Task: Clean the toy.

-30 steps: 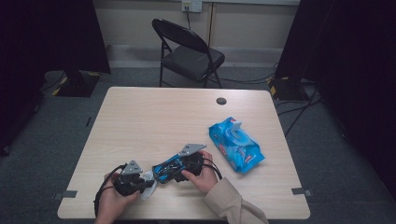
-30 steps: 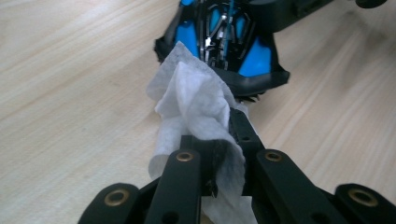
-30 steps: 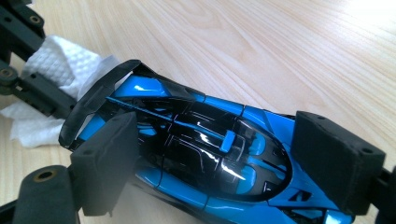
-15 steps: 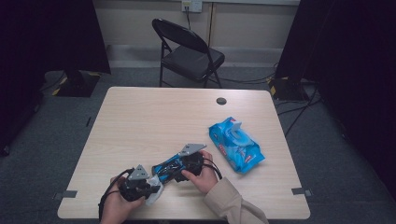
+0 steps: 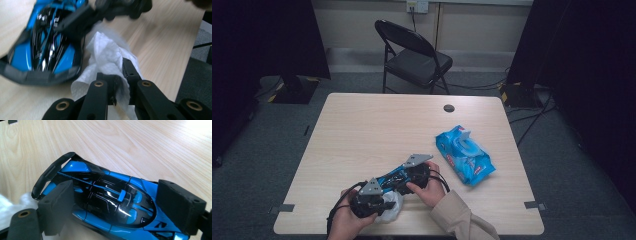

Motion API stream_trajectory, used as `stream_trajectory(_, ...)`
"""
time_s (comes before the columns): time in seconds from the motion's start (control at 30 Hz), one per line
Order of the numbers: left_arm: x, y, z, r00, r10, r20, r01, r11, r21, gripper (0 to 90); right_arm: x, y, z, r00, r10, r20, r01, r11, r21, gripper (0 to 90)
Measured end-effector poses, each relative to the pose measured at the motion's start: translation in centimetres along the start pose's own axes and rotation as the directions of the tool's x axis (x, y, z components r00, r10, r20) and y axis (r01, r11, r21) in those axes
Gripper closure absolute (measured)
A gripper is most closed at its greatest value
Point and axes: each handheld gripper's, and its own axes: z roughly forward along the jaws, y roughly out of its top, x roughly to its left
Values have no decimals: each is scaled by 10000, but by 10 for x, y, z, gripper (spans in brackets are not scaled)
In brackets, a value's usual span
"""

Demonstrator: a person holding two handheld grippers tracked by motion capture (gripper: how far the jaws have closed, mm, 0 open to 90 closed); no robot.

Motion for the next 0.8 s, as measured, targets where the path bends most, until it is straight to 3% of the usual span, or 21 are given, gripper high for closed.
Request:
stream_trajectory(0.4, 13, 15, -28, 9992, -62, -392, 37, 9980, -628, 839, 0, 0, 0, 10000, 32, -1, -32, 10000, -28, 147)
stream_trajectory(0.63, 34, 21, -49, 9952, -336, -916, 251, 9953, -933, 839, 0, 0, 0, 10000, 6, 9, -6, 10000, -63, 147)
stream_trajectory(0.8, 57, 19, -58, 9865, -879, -1379, 742, 9920, -1019, 839, 0, 0, 0, 10000, -2, -11, 2, 10000, -30, 147)
